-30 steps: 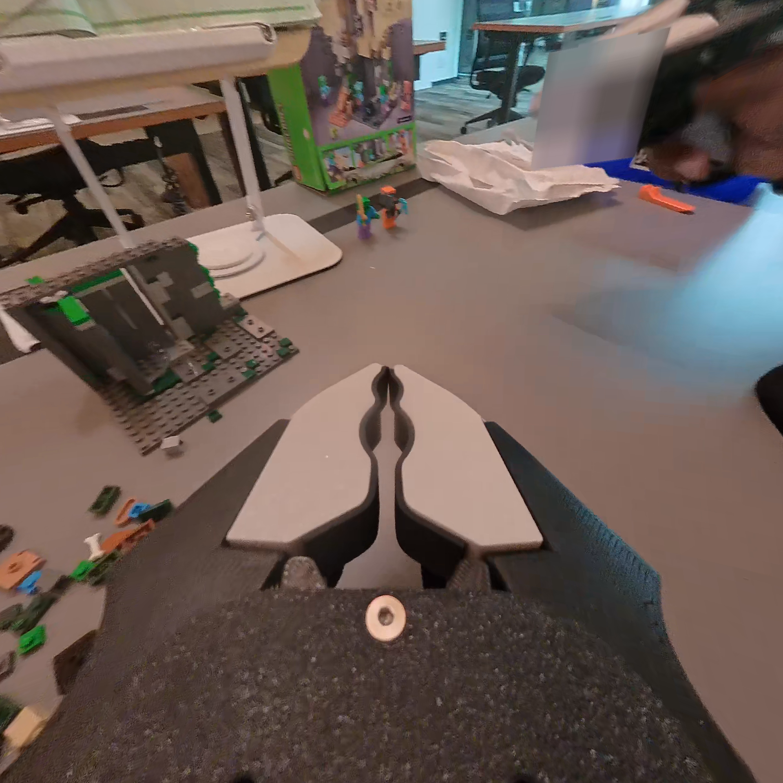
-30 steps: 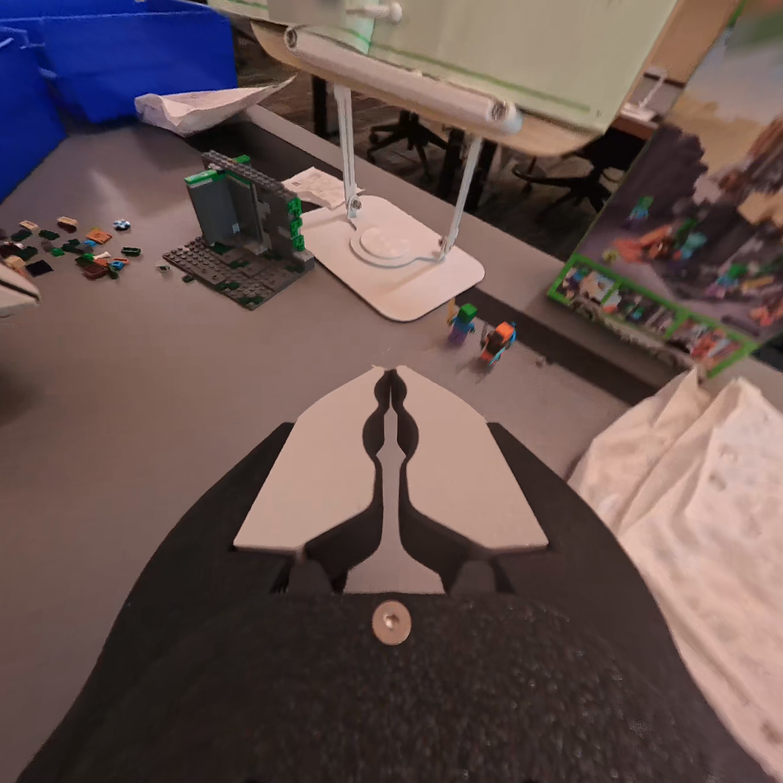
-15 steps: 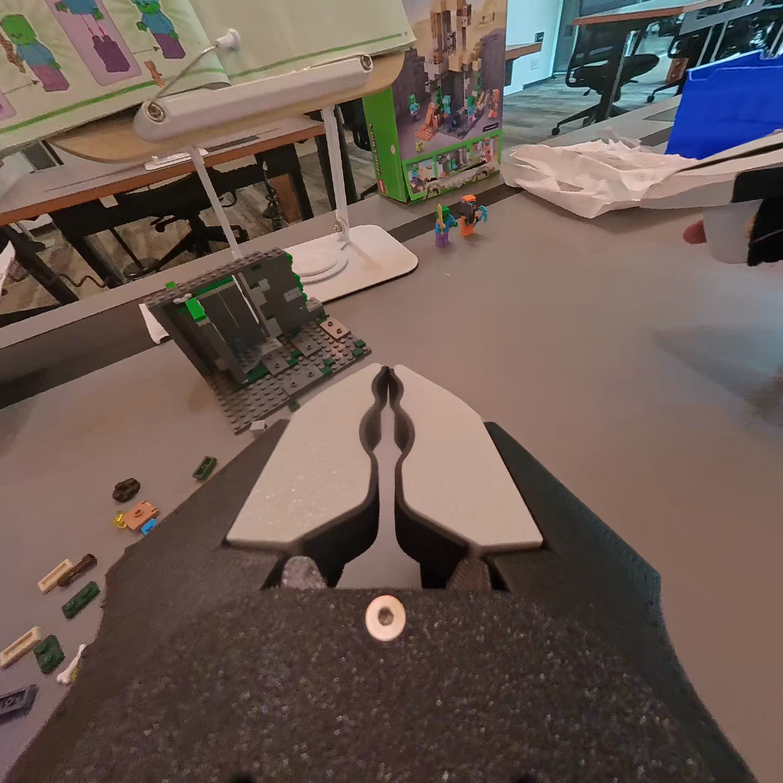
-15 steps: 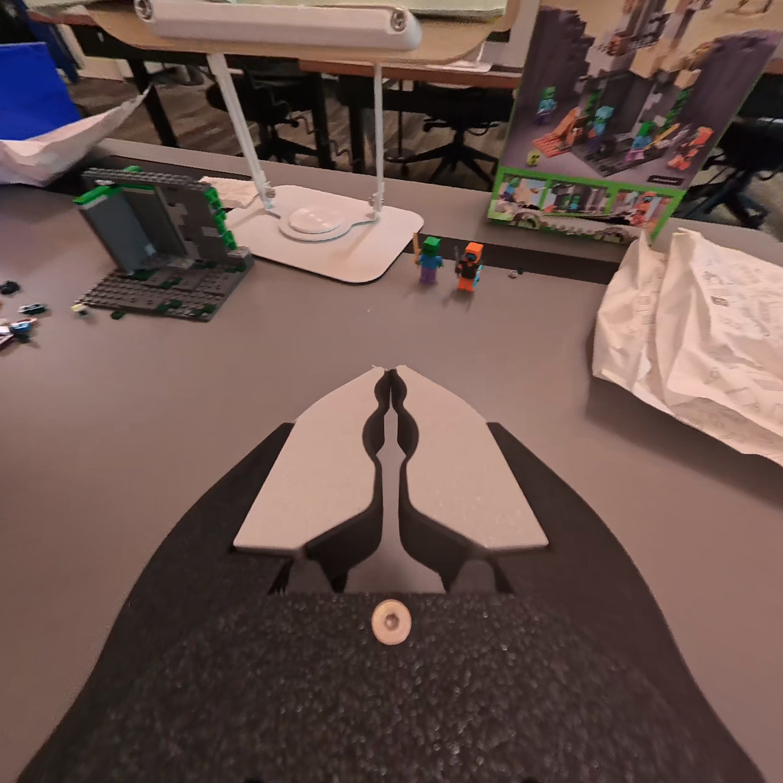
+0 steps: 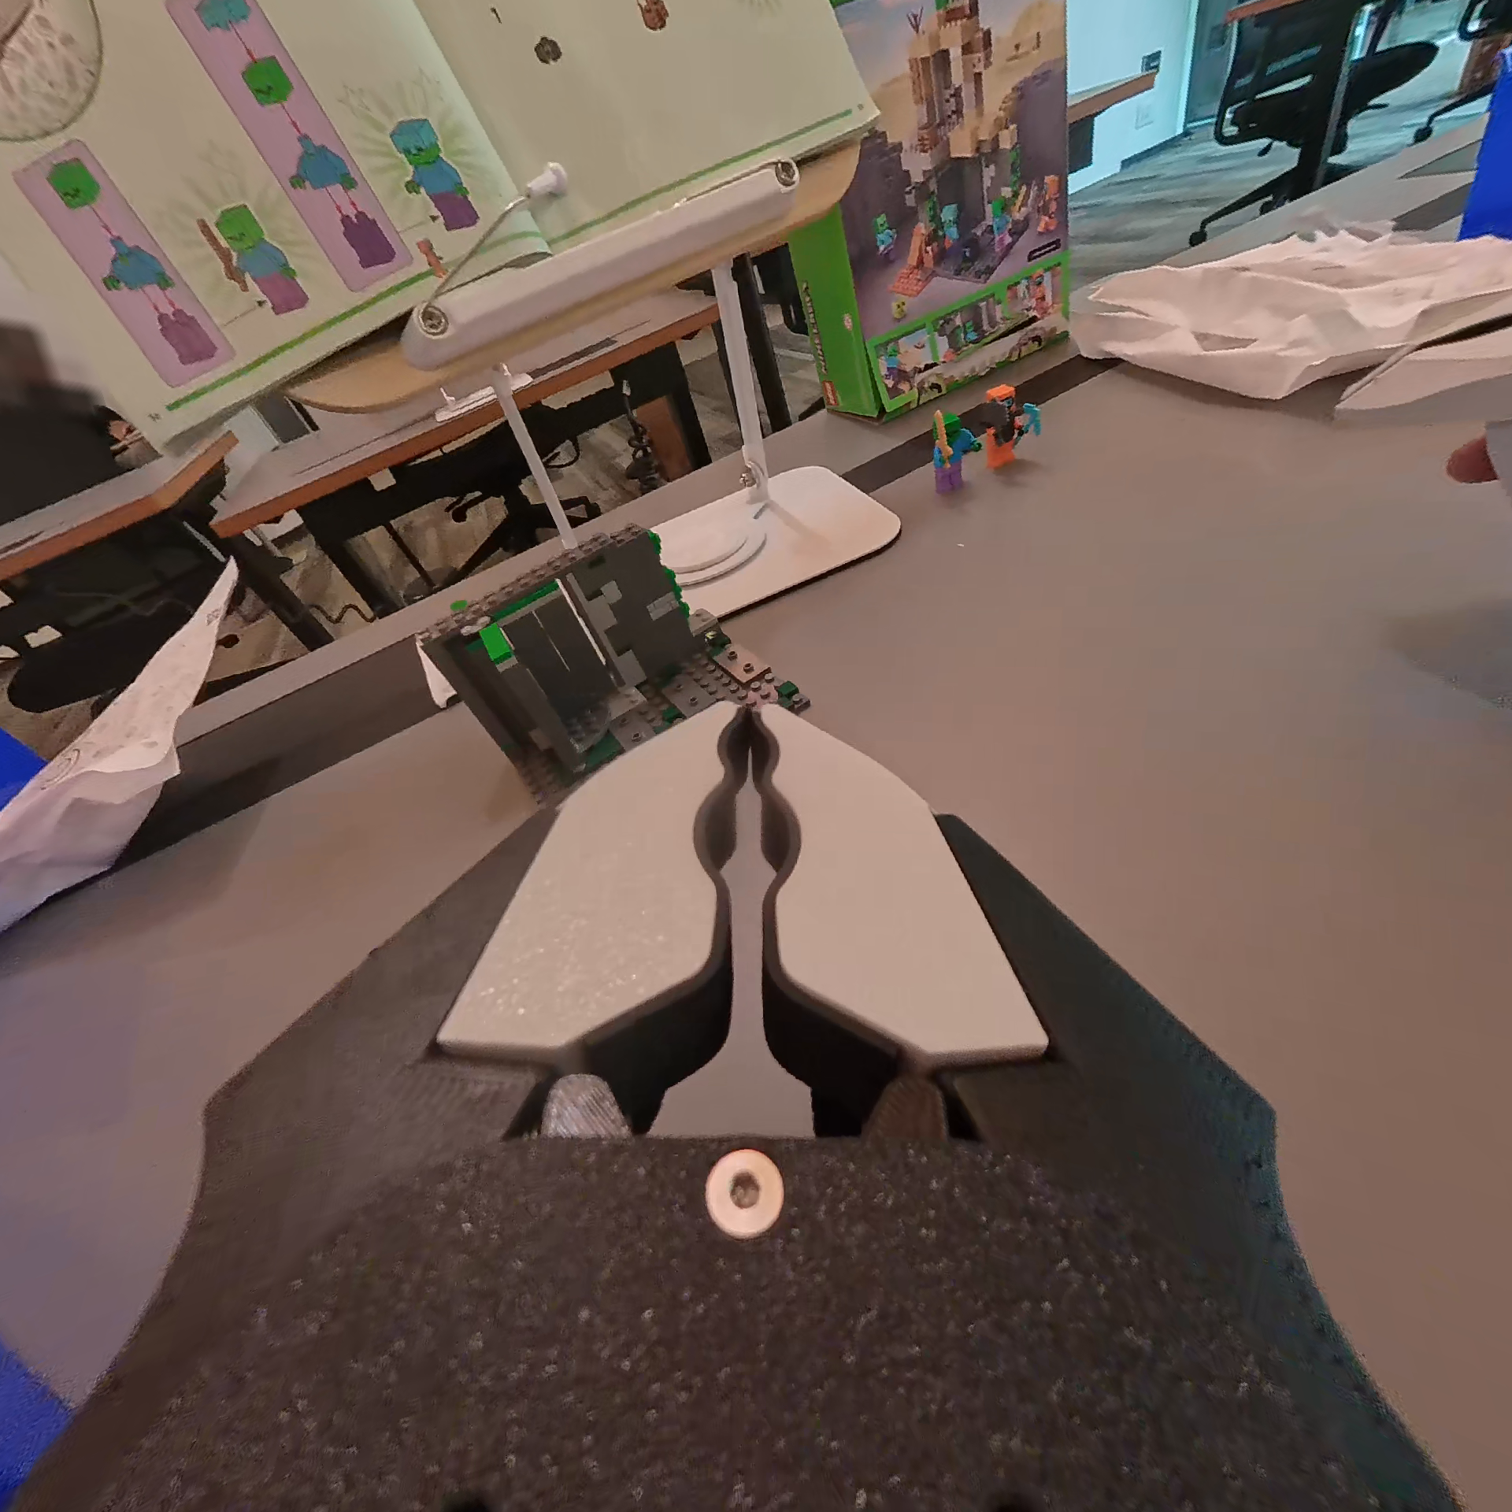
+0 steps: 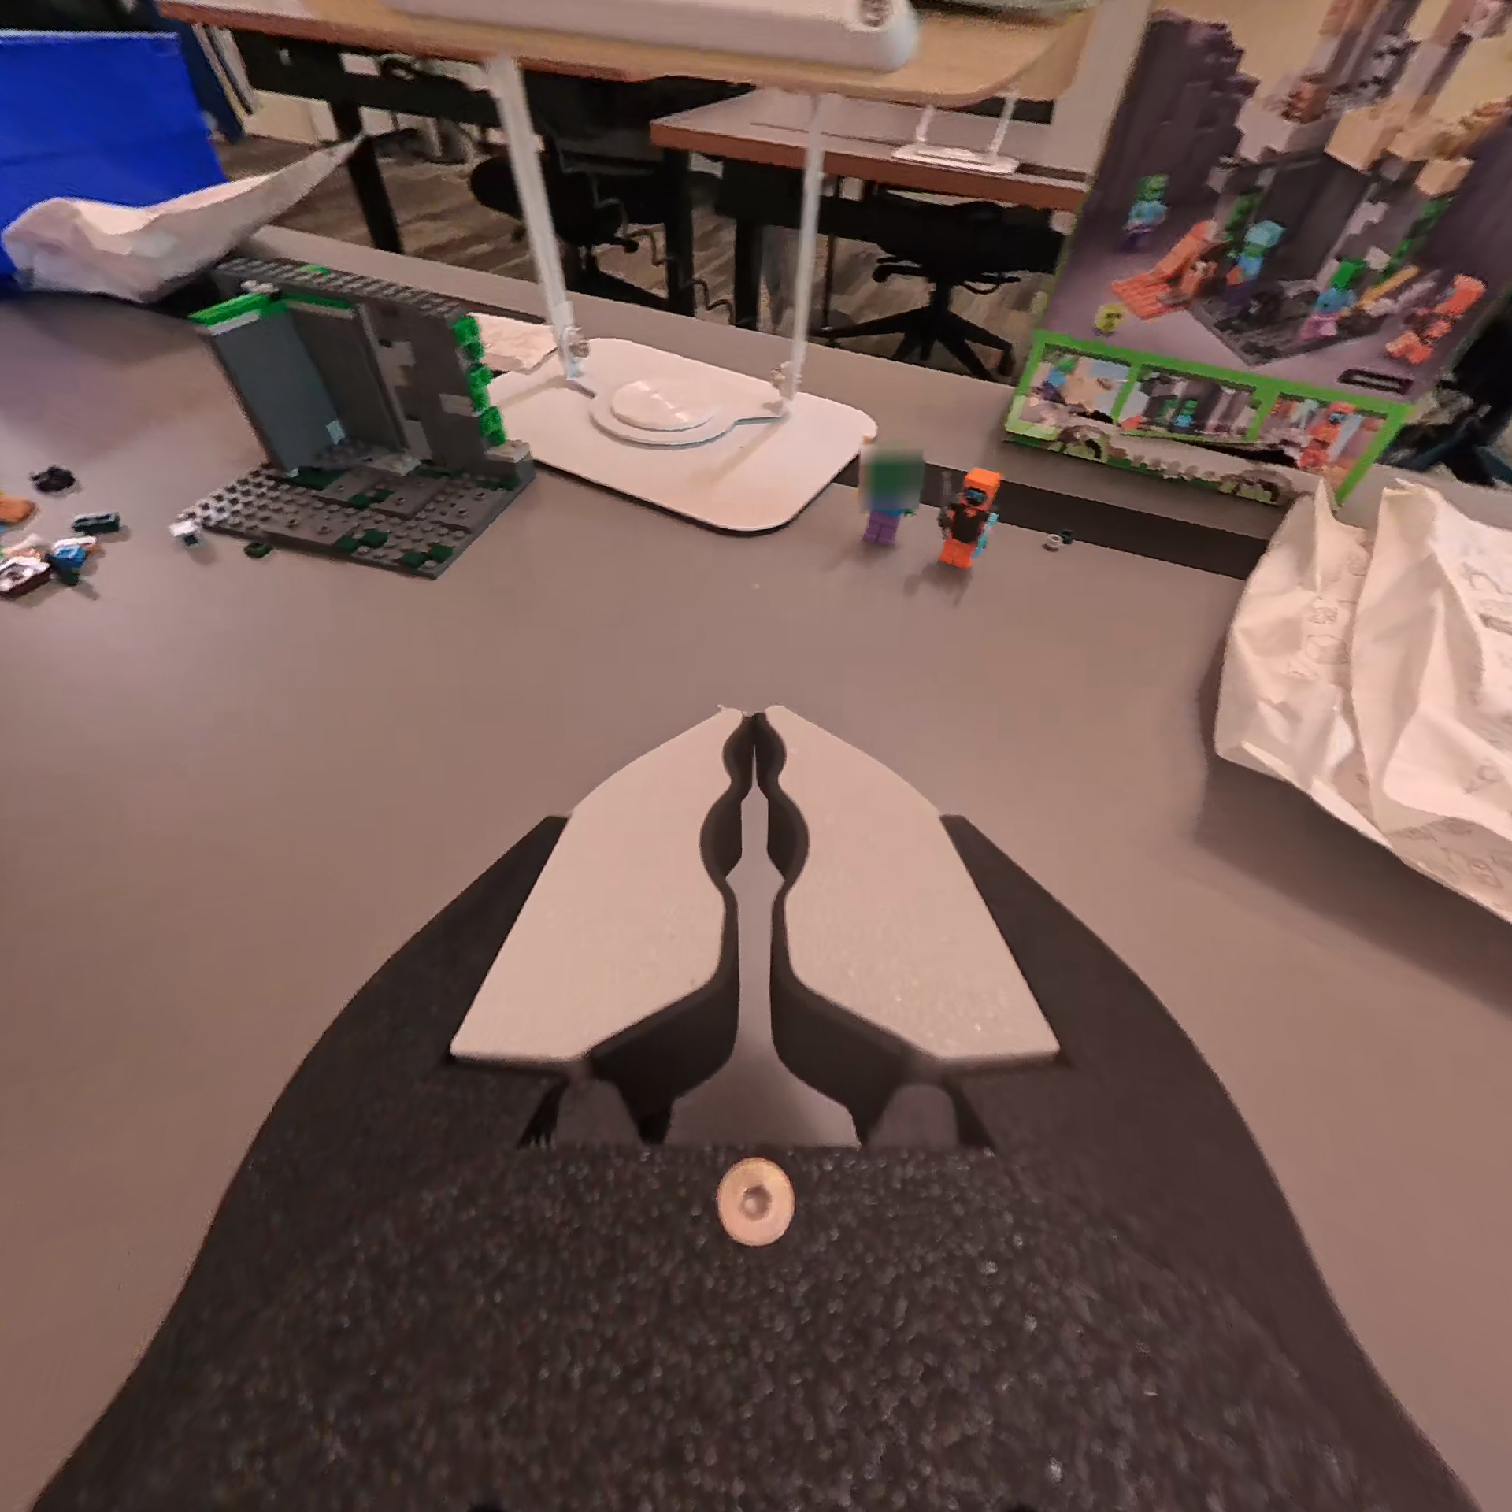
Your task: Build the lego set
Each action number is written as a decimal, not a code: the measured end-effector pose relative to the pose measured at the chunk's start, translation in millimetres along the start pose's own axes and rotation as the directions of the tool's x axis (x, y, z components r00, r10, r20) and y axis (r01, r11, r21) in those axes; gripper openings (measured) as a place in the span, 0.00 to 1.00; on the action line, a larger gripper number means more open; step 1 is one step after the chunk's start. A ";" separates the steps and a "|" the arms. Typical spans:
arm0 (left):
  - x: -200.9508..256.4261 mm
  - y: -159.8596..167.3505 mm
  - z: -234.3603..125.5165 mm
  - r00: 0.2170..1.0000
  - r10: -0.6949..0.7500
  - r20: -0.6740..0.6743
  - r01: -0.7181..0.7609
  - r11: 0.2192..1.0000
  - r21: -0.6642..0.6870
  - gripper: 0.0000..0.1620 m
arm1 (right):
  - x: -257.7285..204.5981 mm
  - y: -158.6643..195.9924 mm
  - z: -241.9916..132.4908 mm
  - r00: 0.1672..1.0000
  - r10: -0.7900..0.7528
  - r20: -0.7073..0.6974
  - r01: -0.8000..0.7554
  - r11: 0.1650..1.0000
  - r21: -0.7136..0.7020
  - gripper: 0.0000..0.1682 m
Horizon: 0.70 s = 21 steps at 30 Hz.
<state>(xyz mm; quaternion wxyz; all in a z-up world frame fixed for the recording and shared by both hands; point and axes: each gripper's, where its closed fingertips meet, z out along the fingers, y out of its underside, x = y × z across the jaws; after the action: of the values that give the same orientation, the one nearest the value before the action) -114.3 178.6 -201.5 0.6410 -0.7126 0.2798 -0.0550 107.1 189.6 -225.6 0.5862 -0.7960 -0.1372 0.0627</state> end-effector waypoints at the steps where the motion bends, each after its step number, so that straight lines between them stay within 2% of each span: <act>1: 0.1 0.4 0.9 1.000 0.004 -0.003 -0.004 1.000 0.002 0.00 | -4.6 -0.1 1.1 1.000 -0.024 0.017 0.024 1.000 0.004 0.01; 4: -1.4 -3.1 1.2 1.000 0.011 -0.003 -0.011 1.000 0.016 0.00 | -11.4 -2.3 3.1 0.997 -0.070 0.015 0.070 0.997 0.018 0.06; 11: -14.0 -4.4 7.0 0.998 -0.044 0.034 0.044 0.999 0.027 0.00 | -7.3 -5.3 15.5 0.997 -0.073 -0.024 0.074 0.996 0.051 0.03; 15: -28.9 -5.1 26.1 0.997 -0.027 0.077 0.025 0.999 0.025 0.00 | 2.1 -12.1 32.4 0.999 -0.033 -0.038 0.036 0.997 0.074 0.02; 21: -57.5 -35.9 64.7 0.987 -0.063 0.146 0.052 0.996 0.076 0.00 | 17.3 -37.5 71.8 0.997 0.032 -0.070 -0.023 0.991 0.133 0.00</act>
<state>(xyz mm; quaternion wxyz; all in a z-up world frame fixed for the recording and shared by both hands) -122.4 263.5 -162.6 0.6835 -0.6989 0.2085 -0.0306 99.4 270.7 -210.8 0.6411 -0.7591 -0.1004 0.0510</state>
